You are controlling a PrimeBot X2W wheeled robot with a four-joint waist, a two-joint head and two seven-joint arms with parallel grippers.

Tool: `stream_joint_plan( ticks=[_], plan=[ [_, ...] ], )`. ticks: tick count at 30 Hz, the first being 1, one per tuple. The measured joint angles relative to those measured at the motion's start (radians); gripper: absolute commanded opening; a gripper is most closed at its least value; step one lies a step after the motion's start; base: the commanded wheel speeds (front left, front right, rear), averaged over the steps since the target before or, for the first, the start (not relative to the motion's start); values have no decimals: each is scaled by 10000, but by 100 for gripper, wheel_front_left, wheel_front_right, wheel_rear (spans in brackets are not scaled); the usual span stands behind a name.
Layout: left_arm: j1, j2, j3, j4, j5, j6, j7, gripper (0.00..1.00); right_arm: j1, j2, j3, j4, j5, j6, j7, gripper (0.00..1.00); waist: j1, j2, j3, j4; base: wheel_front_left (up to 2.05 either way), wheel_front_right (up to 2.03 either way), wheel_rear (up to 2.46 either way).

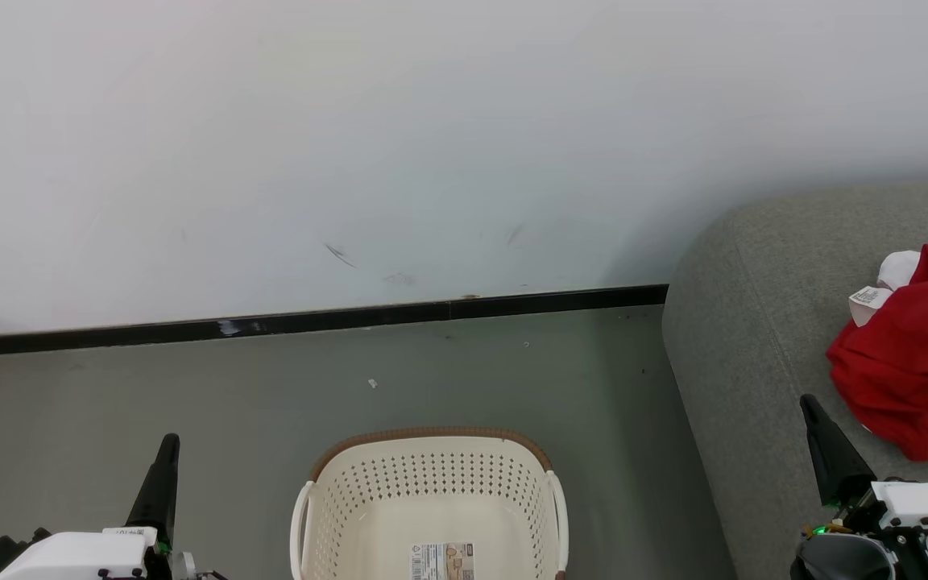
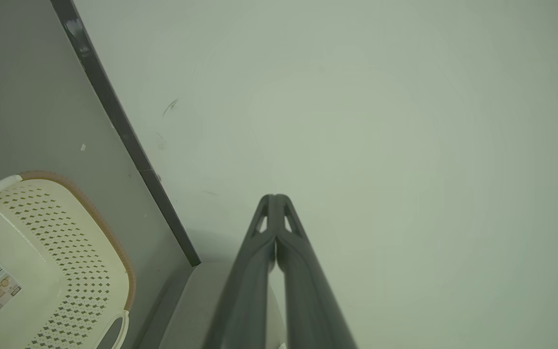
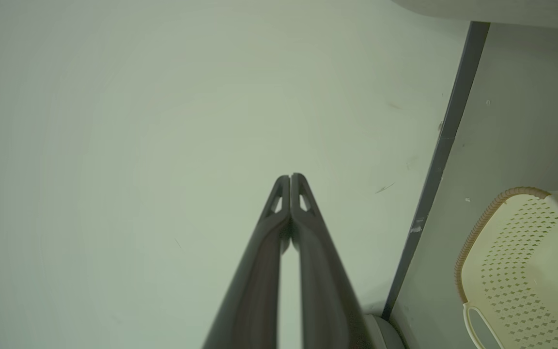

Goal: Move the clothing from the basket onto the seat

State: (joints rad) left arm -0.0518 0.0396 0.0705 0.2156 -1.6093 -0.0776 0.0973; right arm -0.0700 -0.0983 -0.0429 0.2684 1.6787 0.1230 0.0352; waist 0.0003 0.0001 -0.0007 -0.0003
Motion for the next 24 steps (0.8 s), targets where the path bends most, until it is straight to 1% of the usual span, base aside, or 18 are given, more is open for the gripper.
stream_joint_plan(
  ticks=[24],
  plan=[
    [-9,0,8,67,0,-2,15,0,-1,-4,2,6,13,0,-2,0,0,0,-1,0,0,0,0]
  ],
)
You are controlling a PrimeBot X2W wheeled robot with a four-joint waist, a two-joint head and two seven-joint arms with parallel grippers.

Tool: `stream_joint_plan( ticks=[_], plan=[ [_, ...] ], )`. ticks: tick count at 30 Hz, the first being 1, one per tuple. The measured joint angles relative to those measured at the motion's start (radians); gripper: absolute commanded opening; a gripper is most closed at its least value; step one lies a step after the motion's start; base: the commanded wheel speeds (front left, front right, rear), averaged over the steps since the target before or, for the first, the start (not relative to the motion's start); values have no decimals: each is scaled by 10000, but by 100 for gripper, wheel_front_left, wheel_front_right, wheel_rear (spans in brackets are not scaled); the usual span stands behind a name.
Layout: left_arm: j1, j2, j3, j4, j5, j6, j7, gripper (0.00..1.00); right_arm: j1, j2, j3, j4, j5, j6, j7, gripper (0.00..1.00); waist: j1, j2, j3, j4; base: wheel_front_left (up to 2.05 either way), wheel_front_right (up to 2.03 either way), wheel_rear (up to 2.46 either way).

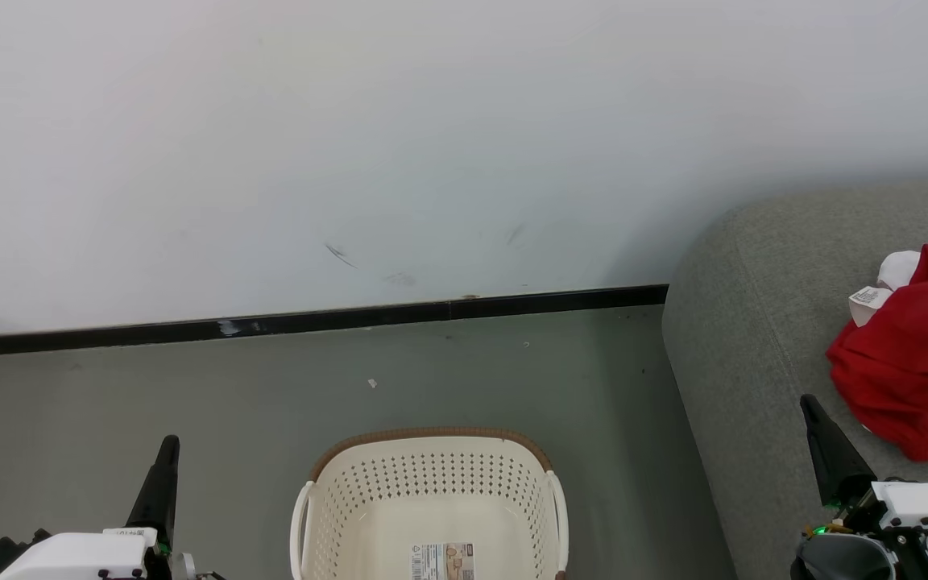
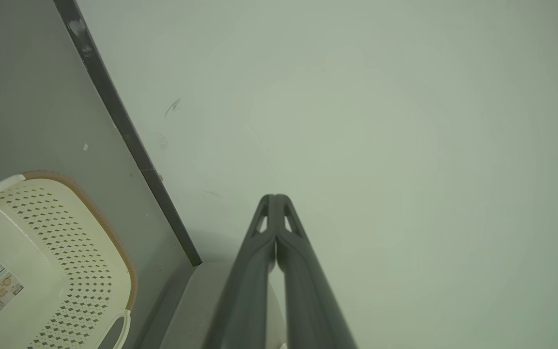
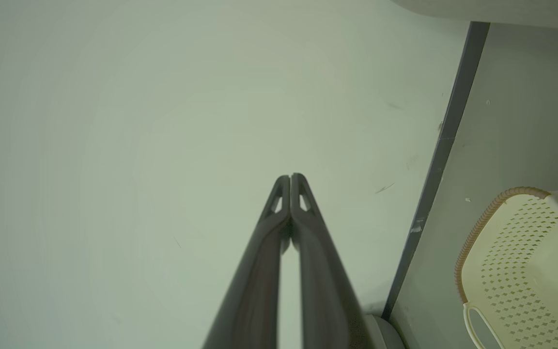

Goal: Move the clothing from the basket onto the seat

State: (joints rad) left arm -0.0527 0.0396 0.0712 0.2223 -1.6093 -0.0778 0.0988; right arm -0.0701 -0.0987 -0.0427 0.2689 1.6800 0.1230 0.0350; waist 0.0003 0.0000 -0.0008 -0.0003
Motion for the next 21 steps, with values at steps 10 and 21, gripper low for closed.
stream_joint_plan(
  ticks=[10,21],
  plan=[
    [-10,0,2,17,0,-52,4,0,0,-2,0,2,0,0,0,0,0,0,0,0,0,0,0],
    [-12,0,4,44,0,-54,12,0,0,-4,2,2,0,0,0,0,0,0,0,0,0,0,0]
  ],
)
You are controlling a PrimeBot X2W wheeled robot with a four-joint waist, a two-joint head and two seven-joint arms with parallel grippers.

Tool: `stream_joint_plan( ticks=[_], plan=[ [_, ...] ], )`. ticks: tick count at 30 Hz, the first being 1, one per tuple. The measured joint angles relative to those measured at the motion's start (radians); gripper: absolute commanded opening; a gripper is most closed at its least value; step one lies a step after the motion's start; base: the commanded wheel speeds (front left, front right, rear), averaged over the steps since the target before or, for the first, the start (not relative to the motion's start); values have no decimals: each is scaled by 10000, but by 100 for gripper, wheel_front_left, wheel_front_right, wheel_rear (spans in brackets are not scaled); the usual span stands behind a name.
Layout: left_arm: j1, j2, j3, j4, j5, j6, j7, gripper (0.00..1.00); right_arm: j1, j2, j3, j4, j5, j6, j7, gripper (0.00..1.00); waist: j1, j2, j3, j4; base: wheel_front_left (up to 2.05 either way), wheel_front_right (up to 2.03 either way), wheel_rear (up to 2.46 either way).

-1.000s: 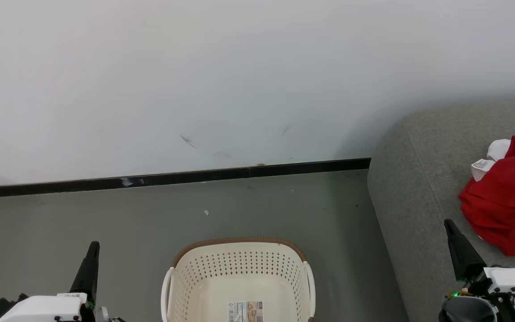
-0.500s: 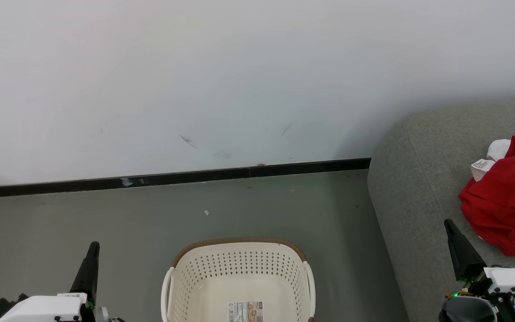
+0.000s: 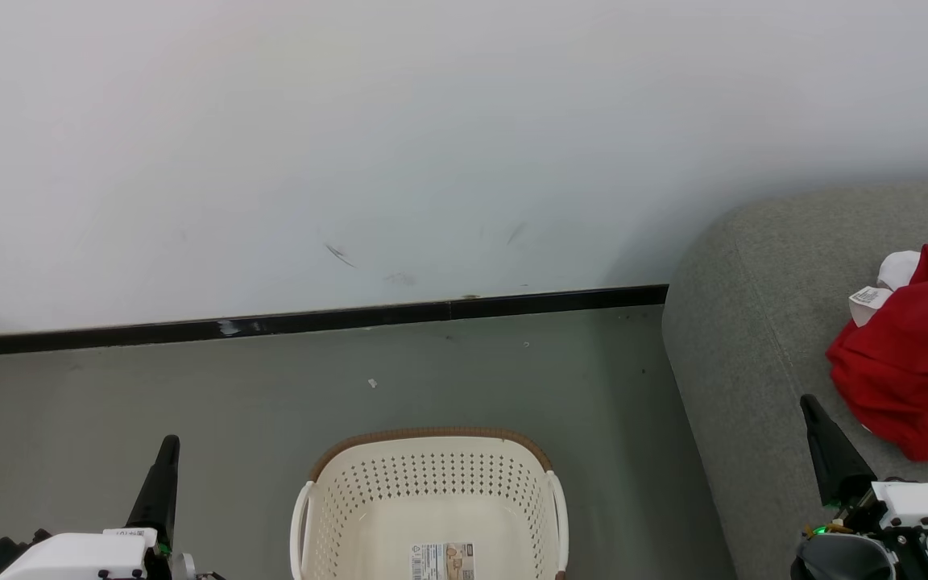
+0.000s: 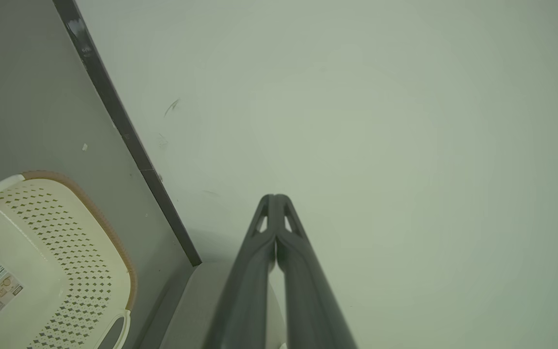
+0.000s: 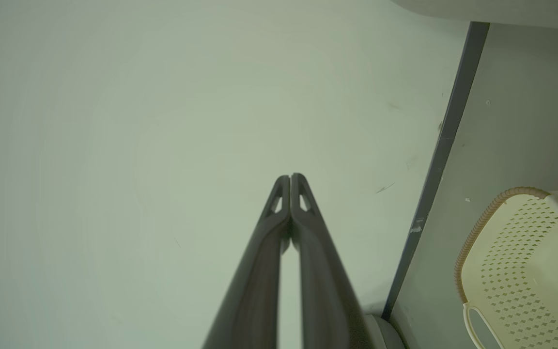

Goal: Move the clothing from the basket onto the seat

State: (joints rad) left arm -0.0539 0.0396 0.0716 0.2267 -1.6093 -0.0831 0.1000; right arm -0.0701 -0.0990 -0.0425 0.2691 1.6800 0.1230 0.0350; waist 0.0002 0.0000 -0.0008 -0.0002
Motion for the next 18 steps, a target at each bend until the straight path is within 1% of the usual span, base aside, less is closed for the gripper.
stream_joint_plan(
  ticks=[18],
  plan=[
    [-7,-2,0,15,0,0,0,0,0,-4,2,2,2,0,0,0,-1,0,0,0,0,0,0]
  ],
)
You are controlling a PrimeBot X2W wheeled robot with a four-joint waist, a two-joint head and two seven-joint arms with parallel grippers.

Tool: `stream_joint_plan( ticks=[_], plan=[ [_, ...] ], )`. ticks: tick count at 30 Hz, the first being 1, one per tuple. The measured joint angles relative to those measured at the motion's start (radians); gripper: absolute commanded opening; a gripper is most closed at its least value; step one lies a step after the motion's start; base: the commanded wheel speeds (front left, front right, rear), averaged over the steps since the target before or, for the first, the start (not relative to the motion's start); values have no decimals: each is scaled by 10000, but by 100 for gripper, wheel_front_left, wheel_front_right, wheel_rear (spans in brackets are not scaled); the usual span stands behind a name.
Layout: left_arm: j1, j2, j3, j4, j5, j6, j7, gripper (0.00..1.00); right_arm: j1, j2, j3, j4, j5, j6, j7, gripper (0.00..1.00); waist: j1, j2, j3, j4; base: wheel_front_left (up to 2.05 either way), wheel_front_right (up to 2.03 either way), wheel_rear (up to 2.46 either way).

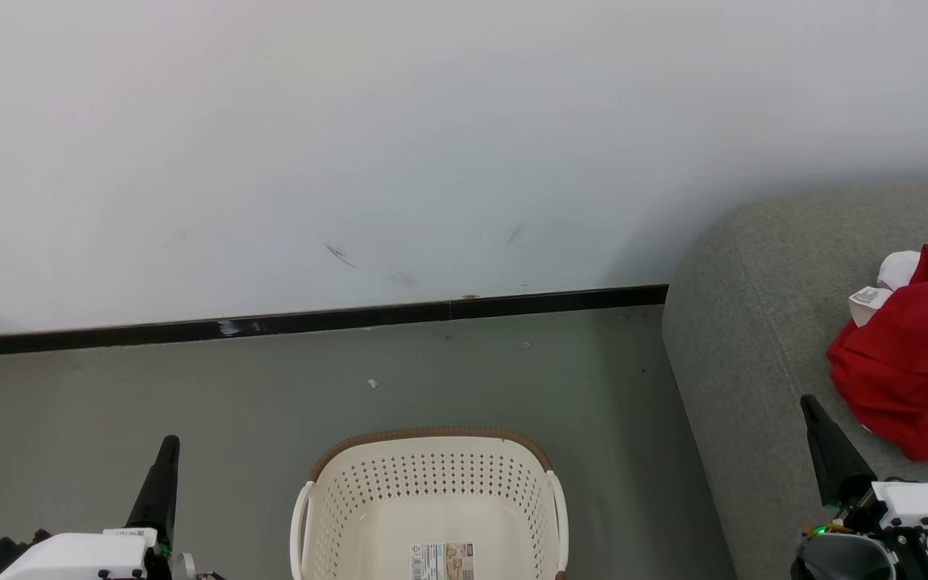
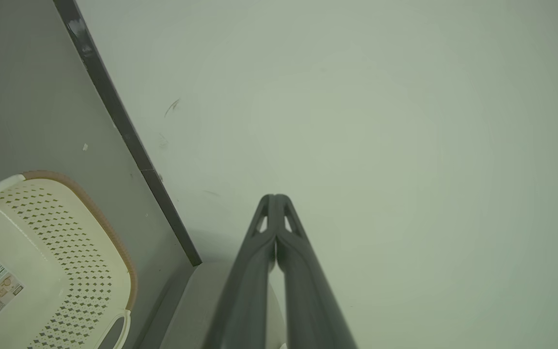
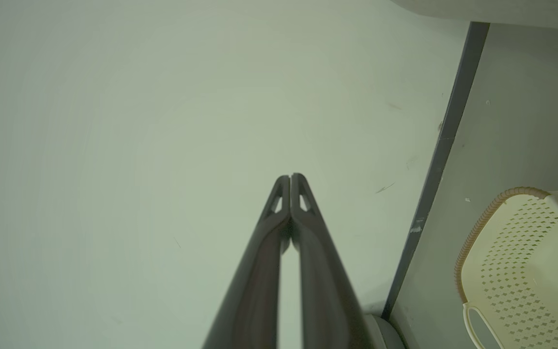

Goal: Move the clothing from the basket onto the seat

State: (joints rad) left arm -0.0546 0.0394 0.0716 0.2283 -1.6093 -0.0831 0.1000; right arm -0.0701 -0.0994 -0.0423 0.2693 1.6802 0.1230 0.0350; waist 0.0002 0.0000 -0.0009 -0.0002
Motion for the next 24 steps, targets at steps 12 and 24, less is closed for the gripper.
stream_joint_plan(
  ticks=[12,24],
  plan=[
    [-1,0,2,10,0,-2,0,0,0,-4,2,0,0,0,0,0,0,0,0,0,0,0,0],
    [-2,0,2,25,0,-2,0,0,0,-4,2,0,2,0,0,0,0,0,0,0,0,0,0]
  ],
)
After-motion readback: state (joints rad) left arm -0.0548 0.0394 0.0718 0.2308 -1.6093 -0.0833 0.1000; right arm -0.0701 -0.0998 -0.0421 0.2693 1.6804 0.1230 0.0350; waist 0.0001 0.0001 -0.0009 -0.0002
